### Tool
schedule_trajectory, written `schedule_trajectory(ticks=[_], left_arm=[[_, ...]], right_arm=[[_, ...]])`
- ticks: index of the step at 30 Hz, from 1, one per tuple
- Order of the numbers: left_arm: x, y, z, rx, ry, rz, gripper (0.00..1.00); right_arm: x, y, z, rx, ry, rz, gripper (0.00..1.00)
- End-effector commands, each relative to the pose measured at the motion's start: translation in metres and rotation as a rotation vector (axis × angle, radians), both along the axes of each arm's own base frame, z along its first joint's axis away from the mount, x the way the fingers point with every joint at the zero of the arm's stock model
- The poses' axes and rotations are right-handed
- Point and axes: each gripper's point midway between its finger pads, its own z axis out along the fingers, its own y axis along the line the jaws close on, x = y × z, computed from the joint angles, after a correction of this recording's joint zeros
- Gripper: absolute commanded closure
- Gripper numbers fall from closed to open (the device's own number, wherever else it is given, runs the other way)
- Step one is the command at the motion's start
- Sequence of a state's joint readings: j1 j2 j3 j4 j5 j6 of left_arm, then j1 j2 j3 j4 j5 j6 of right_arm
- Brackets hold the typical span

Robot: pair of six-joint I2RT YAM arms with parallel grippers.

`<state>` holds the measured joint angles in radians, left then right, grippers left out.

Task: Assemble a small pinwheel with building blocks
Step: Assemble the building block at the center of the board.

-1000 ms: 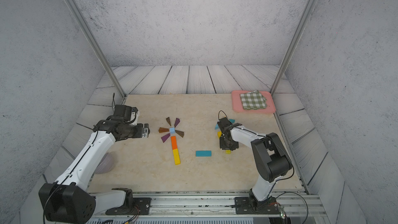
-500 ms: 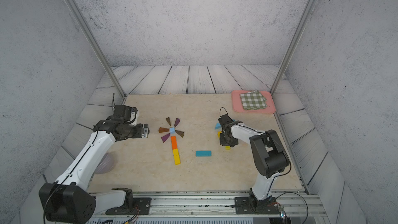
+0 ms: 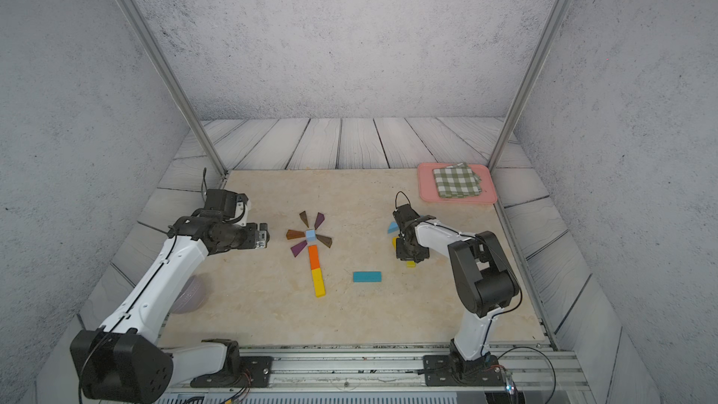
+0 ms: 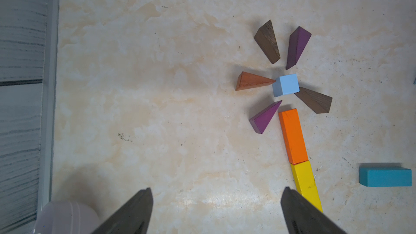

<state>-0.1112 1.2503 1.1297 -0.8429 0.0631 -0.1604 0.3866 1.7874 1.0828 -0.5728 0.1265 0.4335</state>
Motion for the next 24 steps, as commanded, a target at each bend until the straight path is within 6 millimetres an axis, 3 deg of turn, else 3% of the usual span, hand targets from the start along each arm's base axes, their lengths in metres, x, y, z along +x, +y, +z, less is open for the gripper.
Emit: schedule_trajectory(ticks=[1, 5, 7, 9, 16, 19, 21, 24], left_arm=[[-0.003, 0.006, -0.006, 0.014, 0.026, 0.008, 0.04], [-0.003, 0.006, -0.006, 0.014, 0.026, 0.008, 0.04], [-0.003, 0.005, -0.006, 0.013, 0.027, 0.007, 0.04], [-0.003, 0.005, -0.006, 0.013, 0.028, 0.007, 0.04], [-0.003, 0.005, -0.006, 0.007, 0.029, 0.005, 0.04], [-0.003, 0.005, -0.005, 0.007, 0.026, 0.007, 0.04], [-0.004, 0.005, -0.004, 0.010, 0.024, 0.007, 0.04], [-0.004, 0.005, -0.004, 0.008, 0.021, 0.007, 0.04]], right_arm=[[-0.007, -0.011, -0.015, -0.053, 0.053, -0.011, 0.72], [-0.007, -0.010, -0.014, -0.047, 0.055, -0.013, 0.67], [-0.006, -0.007, -0.011, -0.030, 0.054, -0.013, 0.55], [-0.006, -0.002, -0.003, -0.004, 0.057, -0.004, 0.52], [-0.010, 0.007, 0.072, 0.071, -0.064, 0.024, 0.39], [-0.028, 0.033, 0.092, 0.164, -0.124, 0.105, 0.38], [-0.047, 0.064, 0.098, 0.256, -0.161, 0.225, 0.37], [-0.087, 0.117, 0.102, 0.378, -0.199, 0.566, 0.34]])
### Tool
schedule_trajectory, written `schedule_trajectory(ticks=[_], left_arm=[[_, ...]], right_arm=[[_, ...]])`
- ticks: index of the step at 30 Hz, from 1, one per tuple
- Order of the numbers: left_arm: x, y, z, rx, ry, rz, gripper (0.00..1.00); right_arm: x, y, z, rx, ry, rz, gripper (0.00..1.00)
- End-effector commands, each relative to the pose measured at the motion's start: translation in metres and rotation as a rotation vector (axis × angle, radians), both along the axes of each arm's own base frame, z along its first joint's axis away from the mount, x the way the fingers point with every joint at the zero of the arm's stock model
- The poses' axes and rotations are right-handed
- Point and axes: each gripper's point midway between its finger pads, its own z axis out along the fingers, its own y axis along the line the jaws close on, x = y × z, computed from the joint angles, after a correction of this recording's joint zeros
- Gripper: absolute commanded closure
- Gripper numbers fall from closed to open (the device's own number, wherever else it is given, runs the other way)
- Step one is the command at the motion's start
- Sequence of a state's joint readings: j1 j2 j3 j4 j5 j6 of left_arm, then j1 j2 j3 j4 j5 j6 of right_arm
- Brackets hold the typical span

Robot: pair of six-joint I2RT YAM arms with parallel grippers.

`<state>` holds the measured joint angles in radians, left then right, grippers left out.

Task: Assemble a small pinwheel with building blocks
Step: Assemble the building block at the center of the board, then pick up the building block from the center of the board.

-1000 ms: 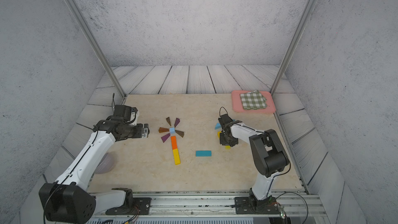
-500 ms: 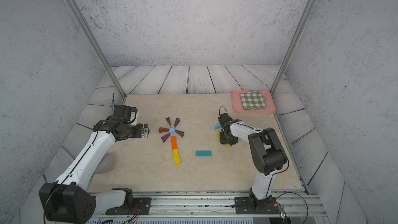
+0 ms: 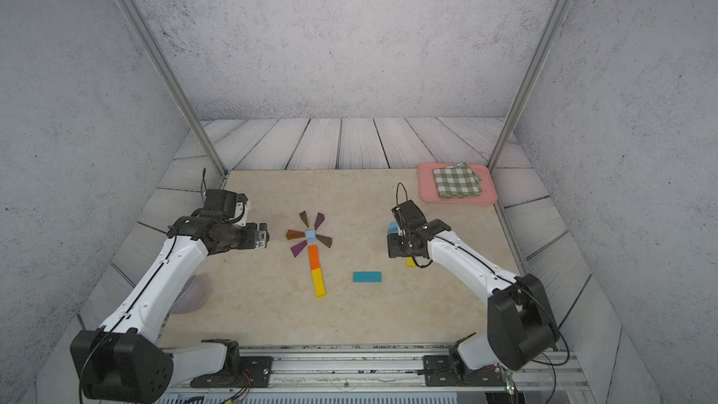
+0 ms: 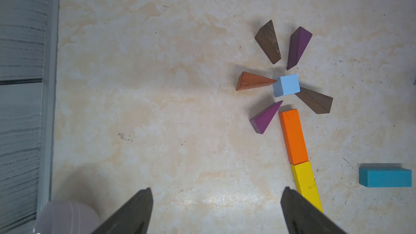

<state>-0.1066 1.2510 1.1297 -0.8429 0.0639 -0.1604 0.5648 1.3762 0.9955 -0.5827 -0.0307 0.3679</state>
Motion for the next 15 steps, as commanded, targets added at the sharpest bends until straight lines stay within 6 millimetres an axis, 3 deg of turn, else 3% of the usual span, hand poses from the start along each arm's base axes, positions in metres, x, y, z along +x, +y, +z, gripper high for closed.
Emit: schedule_trajectory(ticks=[1, 3, 7, 11, 15], left_arm=[[-0.004, 0.003, -0.003, 0.007, 0.019, 0.001, 0.04], [-0.004, 0.003, -0.003, 0.004, 0.018, 0.001, 0.04], [-0.004, 0.004, -0.001, 0.011, 0.010, 0.004, 0.04], [-0.004, 0.004, -0.001, 0.008, 0.011, 0.003, 0.04], [-0.005, 0.005, -0.002, 0.011, 0.011, 0.003, 0.04]], right_arm=[[-0.048, 0.053, -0.005, 0.102, -0.017, 0.384, 0.33], [-0.060, 0.066, -0.008, 0.131, -0.028, 0.508, 0.27], [-0.052, 0.069, -0.019, 0.056, -0.016, 0.575, 0.12], [-0.050, 0.083, -0.045, 0.000, 0.077, 0.687, 0.00], [-0.045, 0.086, -0.064, -0.044, 0.117, 0.732, 0.01]])
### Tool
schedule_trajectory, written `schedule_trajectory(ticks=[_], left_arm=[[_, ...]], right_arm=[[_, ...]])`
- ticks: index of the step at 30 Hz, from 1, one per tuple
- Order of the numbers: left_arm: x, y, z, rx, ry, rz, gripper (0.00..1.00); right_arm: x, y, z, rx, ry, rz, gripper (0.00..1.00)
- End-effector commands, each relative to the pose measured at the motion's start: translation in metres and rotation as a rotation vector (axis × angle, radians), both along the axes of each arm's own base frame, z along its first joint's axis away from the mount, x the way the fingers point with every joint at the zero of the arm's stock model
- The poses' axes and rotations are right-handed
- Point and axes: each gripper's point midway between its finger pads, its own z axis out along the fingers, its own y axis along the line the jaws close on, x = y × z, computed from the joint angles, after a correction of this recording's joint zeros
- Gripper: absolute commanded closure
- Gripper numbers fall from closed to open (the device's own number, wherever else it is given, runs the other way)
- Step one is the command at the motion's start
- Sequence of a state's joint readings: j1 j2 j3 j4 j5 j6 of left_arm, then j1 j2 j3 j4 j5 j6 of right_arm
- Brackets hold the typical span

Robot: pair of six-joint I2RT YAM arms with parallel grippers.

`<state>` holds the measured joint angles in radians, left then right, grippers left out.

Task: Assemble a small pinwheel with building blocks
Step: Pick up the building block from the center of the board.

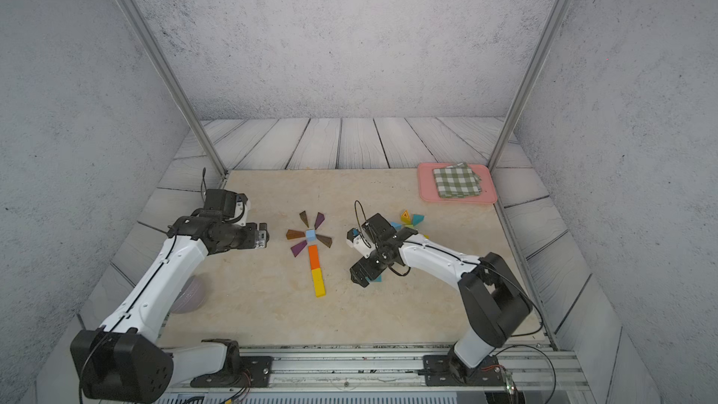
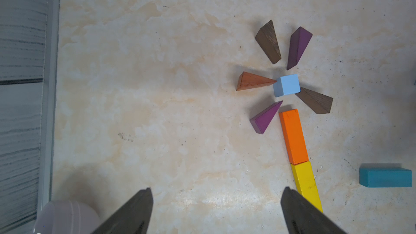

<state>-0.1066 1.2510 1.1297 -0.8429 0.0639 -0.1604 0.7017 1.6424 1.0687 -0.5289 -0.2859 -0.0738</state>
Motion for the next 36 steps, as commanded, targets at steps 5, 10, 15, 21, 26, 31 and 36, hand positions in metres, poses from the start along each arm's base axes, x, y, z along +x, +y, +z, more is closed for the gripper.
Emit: schedule_trajectory(ticks=[5, 10, 15, 21, 26, 31, 36], left_arm=[[-0.005, 0.006, 0.000, 0.018, 0.007, 0.008, 0.04], [-0.006, 0.007, 0.001, 0.020, 0.003, 0.010, 0.04], [-0.006, 0.010, 0.002, 0.027, 0.000, 0.015, 0.04], [-0.006, 0.011, 0.001, 0.028, 0.000, 0.020, 0.04], [-0.006, 0.012, 0.003, 0.030, -0.005, 0.024, 0.04], [-0.006, 0.013, 0.003, 0.032, -0.004, 0.027, 0.04], [-0.007, 0.019, 0.004, 0.048, -0.007, 0.050, 0.04]], right_arm=[[-0.007, -0.009, -0.030, -0.140, 0.077, 0.114, 0.01], [-0.009, -0.024, -0.054, -0.243, 0.112, 0.100, 0.02], [-0.004, -0.036, -0.059, -0.316, 0.081, 0.066, 0.12], [-0.002, -0.040, -0.062, -0.370, 0.016, 0.071, 0.40], [-0.004, -0.041, -0.058, -0.375, -0.002, 0.027, 0.52], [-0.009, -0.043, -0.036, -0.359, -0.011, -0.063, 0.69], [-0.016, -0.053, -0.013, -0.330, 0.017, -0.254, 0.77]])
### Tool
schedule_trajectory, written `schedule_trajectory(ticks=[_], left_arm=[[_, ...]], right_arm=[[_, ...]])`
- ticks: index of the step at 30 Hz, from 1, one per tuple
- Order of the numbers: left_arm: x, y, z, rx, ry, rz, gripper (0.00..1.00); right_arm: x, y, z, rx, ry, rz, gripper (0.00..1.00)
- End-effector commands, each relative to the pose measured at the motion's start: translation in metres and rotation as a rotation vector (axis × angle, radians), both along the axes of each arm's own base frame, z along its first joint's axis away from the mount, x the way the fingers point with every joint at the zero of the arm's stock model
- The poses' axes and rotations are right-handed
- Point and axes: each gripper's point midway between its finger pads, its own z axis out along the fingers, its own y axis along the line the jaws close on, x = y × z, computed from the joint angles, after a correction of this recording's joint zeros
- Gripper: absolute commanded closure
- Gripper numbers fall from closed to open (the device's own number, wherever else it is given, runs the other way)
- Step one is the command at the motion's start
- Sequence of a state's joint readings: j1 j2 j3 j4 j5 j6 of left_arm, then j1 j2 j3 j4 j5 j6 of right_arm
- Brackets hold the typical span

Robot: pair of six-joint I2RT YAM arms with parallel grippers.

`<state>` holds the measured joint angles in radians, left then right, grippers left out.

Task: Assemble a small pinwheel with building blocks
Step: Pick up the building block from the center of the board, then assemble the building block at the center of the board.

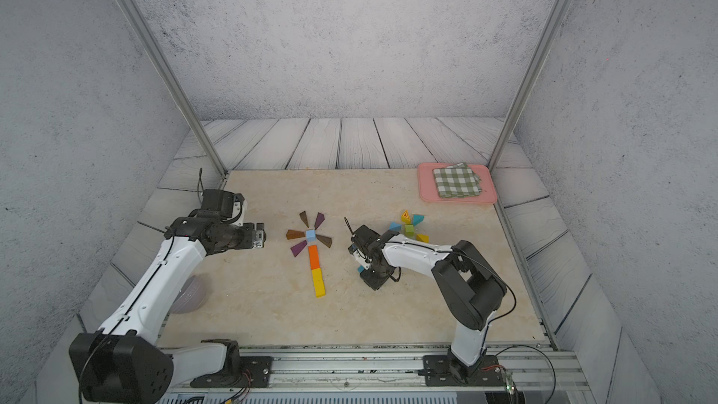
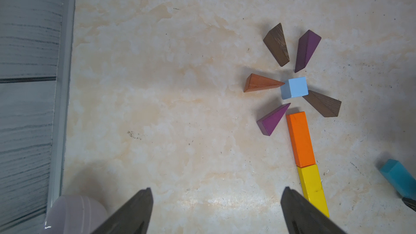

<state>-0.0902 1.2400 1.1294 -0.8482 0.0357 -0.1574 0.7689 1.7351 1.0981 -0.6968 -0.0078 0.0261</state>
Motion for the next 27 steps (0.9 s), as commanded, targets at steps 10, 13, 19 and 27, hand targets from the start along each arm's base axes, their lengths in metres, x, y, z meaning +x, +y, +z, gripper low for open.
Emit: schedule_trajectory(ticks=[10, 13, 19, 27], left_arm=[[-0.006, 0.011, 0.000, 0.024, 0.006, 0.030, 0.04], [-0.006, 0.011, 0.001, 0.025, 0.005, 0.030, 0.04], [-0.008, 0.013, 0.004, 0.034, -0.009, 0.035, 0.04], [-0.008, 0.012, 0.003, 0.030, -0.006, 0.032, 0.04]], right_arm=[[-0.052, -0.092, 0.049, -0.006, -0.089, -0.633, 0.72], [-0.064, -0.112, 0.043, -0.045, -0.072, -0.710, 0.70], [-0.064, -0.118, 0.028, 0.005, -0.012, -0.763, 0.67], [-0.043, -0.104, 0.009, 0.024, 0.032, -0.772, 0.62]])
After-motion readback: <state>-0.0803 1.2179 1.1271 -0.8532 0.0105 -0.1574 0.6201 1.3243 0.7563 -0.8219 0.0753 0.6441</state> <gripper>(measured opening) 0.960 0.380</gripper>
